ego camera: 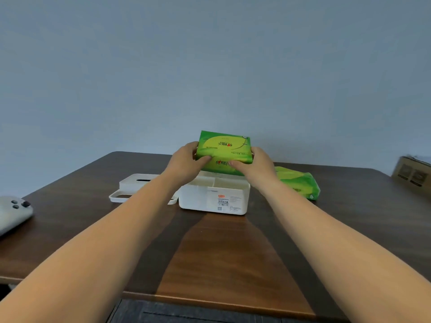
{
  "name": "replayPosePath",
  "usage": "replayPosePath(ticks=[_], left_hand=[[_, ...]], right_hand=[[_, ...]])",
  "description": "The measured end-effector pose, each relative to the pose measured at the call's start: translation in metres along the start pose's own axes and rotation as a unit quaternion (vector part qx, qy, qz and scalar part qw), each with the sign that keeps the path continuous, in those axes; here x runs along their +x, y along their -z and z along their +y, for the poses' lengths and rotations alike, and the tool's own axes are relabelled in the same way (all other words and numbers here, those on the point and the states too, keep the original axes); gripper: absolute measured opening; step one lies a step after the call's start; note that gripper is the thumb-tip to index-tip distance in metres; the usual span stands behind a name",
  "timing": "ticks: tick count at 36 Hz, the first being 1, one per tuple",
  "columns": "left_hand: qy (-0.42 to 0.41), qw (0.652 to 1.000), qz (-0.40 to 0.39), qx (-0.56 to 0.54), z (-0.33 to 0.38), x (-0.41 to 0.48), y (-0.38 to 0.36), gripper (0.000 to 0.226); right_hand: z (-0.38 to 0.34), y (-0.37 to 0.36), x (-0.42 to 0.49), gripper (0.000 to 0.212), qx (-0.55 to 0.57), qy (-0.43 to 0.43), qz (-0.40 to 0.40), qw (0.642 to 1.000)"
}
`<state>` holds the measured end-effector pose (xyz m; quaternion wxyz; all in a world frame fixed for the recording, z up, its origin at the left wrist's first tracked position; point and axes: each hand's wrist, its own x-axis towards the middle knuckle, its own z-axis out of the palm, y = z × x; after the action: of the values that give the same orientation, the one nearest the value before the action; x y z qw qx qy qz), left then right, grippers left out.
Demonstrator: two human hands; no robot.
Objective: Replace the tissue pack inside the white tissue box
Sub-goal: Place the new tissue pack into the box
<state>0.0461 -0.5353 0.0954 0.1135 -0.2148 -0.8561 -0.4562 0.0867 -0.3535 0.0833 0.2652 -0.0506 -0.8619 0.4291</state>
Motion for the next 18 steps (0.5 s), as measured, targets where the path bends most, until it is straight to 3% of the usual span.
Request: replayPosePath(ticks=[11, 18], left_hand=[[0.019, 0.997, -0.009, 0.072, -0.042, 0.021, -0.014, 0.038], [0.047, 0.986, -0.030, 0.160, -0.045, 0.024, -0.017, 0.037]], right_hand=[[0.020, -0.033, 0.012, 0.055, -0.119, -0.011, 0.041, 0.992], [0.032, -0.037, 0.019, 0.047, -0.147, -0.033, -0.013, 0.989]])
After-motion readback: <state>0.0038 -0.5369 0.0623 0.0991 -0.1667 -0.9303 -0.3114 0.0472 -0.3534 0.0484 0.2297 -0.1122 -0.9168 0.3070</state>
